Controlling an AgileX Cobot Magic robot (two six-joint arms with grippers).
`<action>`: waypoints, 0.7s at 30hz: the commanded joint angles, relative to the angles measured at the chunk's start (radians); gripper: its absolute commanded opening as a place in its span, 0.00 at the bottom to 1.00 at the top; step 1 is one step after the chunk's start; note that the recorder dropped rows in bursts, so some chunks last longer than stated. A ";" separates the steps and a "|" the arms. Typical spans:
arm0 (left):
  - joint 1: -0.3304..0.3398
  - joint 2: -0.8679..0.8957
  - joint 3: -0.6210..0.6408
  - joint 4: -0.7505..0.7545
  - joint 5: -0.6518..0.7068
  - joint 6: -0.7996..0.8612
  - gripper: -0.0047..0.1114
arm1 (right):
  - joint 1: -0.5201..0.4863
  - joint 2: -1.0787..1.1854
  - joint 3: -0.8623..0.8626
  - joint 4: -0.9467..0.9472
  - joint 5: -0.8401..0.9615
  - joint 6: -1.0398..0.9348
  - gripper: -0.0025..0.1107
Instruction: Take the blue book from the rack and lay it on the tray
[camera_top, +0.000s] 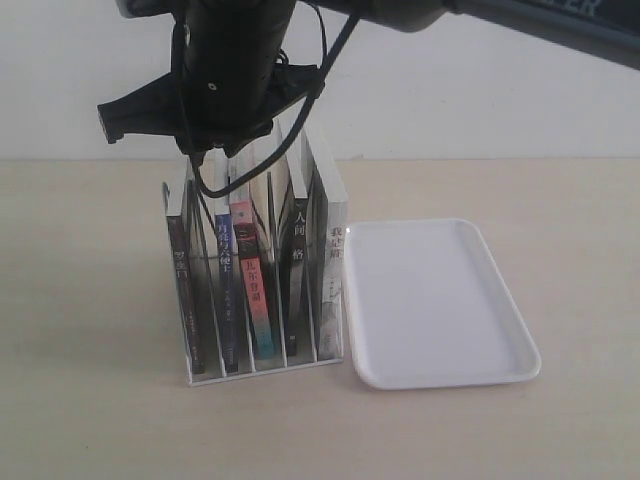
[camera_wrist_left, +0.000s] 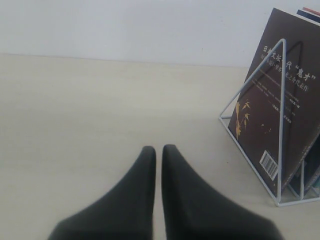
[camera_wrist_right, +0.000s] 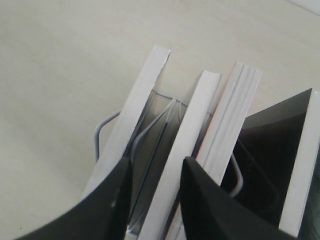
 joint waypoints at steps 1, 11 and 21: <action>0.003 -0.003 0.003 0.000 -0.006 -0.008 0.08 | -0.004 -0.007 -0.008 -0.014 0.002 -0.004 0.30; 0.003 -0.003 0.003 0.000 -0.006 -0.008 0.08 | -0.004 -0.007 -0.003 -0.012 0.010 -0.002 0.30; 0.003 -0.003 0.003 0.000 -0.006 -0.008 0.08 | -0.004 -0.007 -0.003 -0.039 0.034 0.013 0.30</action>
